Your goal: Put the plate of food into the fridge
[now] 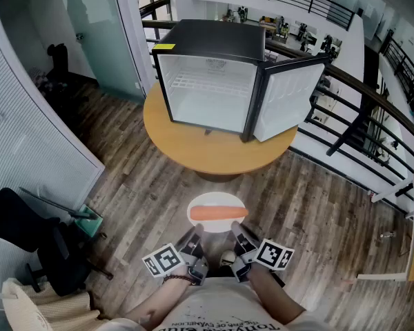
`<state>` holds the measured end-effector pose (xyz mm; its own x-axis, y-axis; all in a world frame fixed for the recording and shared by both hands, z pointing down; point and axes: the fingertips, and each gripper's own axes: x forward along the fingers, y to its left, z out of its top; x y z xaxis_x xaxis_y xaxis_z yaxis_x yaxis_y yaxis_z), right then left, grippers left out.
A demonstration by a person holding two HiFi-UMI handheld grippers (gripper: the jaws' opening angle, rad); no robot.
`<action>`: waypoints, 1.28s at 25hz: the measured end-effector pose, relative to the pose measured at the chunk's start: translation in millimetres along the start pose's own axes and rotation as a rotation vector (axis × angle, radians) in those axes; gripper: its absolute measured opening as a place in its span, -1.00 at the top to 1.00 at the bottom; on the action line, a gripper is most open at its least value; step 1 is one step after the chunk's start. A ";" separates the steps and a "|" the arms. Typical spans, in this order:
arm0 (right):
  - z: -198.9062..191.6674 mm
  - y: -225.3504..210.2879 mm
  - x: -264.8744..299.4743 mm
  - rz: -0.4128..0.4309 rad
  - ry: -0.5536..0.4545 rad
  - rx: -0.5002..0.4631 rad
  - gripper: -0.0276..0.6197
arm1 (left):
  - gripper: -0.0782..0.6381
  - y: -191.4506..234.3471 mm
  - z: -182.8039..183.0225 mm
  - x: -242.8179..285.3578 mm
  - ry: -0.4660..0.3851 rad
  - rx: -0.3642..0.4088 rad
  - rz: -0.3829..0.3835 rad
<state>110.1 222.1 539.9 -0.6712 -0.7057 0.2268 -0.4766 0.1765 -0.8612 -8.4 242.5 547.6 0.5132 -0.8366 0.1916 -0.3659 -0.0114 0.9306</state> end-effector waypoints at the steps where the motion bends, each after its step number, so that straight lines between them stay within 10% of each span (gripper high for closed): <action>1: -0.9 -1.1 -0.1 -0.001 0.002 -0.001 0.73 | 0.66 0.8 -0.9 -0.4 0.001 0.000 0.003; 32: -23.2 14.2 21.3 -0.012 -0.002 0.005 0.73 | 0.65 14.9 25.0 -18.2 0.028 0.008 -0.005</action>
<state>75.9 225.5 543.1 -0.6640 -0.7093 0.2366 -0.4820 0.1641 -0.8607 -42.6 243.9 550.2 0.5363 -0.8210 0.1957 -0.3693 -0.0198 0.9291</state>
